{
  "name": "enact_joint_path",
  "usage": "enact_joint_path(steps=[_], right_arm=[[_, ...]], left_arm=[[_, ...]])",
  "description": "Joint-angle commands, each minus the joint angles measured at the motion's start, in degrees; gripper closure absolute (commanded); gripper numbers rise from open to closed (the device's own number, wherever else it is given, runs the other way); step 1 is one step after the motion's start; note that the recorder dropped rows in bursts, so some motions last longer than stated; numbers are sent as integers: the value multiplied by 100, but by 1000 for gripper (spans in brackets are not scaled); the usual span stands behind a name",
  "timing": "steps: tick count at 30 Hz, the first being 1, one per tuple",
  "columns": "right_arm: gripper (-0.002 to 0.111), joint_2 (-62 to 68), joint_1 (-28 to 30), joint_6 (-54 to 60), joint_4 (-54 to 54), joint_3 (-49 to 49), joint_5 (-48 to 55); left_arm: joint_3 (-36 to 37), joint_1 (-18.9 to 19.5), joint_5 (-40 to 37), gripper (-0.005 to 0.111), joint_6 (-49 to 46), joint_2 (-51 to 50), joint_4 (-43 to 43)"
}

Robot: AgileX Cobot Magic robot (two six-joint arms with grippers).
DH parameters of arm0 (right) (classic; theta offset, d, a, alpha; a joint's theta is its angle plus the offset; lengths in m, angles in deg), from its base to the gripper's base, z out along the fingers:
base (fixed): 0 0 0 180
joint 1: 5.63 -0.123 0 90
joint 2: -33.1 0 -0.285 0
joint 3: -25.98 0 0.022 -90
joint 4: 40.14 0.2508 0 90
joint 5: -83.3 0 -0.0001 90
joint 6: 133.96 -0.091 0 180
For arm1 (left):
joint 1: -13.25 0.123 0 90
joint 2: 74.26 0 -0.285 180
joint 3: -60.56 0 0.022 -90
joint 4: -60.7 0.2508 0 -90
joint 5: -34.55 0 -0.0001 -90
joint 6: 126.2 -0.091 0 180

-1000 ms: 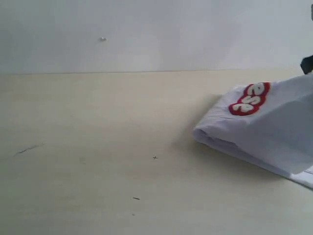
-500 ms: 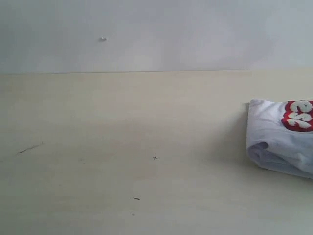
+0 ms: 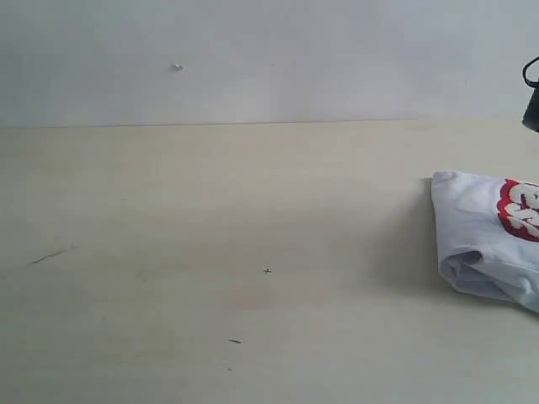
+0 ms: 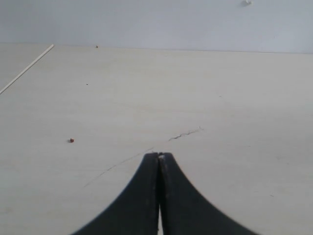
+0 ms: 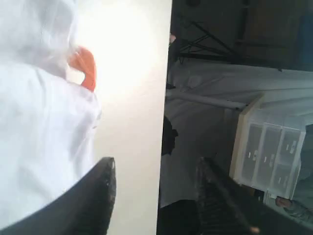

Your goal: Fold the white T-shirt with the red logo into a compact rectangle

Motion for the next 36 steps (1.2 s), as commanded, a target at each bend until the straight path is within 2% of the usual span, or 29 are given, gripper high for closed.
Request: enact_joint_path(steps=[1, 2, 5, 6, 7, 11, 14, 16, 17, 18, 30, 32, 36], right_arm=[[62, -72, 14, 82, 643, -227, -34], [67, -144, 14, 499, 1399, -284, -458], [98, -193, 14, 2220, 3824, -299, -1848], [106, -149, 14, 2340, 4056, -299, -1998], [108, -97, 2, 2353, 4251, -299, -2167], [108, 348, 2, 2562, 5079, -299, -2558], [108, 545, 2, 3565, 6253, -299, -2549], [108, 618, -9, 4333, 7507, -327, -2519], [108, 658, -79, 4865, 8266, -394, -2363], [108, 658, -223, 5041, 8470, -410, -2290], [108, 690, -2113, 4995, 9047, -434, -3359], [103, 665, -2272, 5006, 9031, -597, -3369], [83, 433, -2300, 4981, 9017, -938, -3277]], left_arm=[[-5, 24, 64, 107, -19, 26, -9], [-5, 24, 64, 107, -19, 26, -9], [-5, 24, 64, 107, -19, 26, -9], [-5, 24, 64, 107, -19, 26, -9], [-5, 24, 64, 107, -19, 26, -9], [-5, 24, 64, 107, -19, 26, -9], [-5, 24, 64, 107, -19, 26, -9], [-5, 24, 64, 107, -19, 26, -9], [-5, 24, 64, 107, -19, 26, -9], [-5, 24, 64, 107, -19, 26, -9], [-5, 24, 64, 107, -19, 26, -9], [-5, 24, 64, 107, -19, 26, -9], [-5, 24, 64, 107, -19, 26, -9]])
